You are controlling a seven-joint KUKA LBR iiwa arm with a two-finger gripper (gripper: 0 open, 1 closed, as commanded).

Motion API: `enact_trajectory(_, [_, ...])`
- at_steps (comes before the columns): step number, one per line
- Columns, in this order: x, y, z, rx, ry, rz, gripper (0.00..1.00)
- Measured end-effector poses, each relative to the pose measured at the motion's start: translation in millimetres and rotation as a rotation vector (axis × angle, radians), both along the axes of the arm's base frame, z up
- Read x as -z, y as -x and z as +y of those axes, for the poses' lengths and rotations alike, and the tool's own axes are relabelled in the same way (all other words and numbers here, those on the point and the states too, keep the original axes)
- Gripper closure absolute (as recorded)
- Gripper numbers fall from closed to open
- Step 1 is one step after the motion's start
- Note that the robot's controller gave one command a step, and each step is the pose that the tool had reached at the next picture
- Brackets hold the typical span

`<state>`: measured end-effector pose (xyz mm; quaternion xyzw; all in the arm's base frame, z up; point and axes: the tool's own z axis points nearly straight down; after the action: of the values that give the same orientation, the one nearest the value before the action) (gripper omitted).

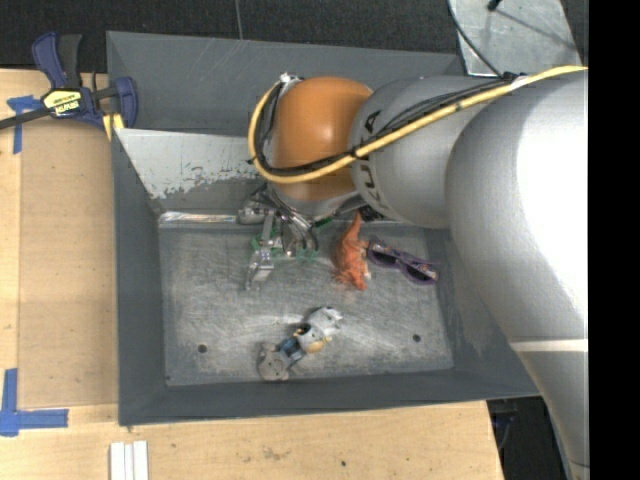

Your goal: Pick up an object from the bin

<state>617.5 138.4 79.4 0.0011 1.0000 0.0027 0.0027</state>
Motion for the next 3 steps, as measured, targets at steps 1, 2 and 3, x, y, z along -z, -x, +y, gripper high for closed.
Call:
enact_trajectory(1, [4.0, -2.0, -60.7, 0.023, -0.002, -0.005, 0.00])
enact_trajectory(2, [-14.8, -9.4, -45.5, -0.082, 0.005, 0.001, 1.00])
enact_trajectory(3, [-15.2, -9.6, -45.4, -0.082, 0.005, 0.000, 1.00])
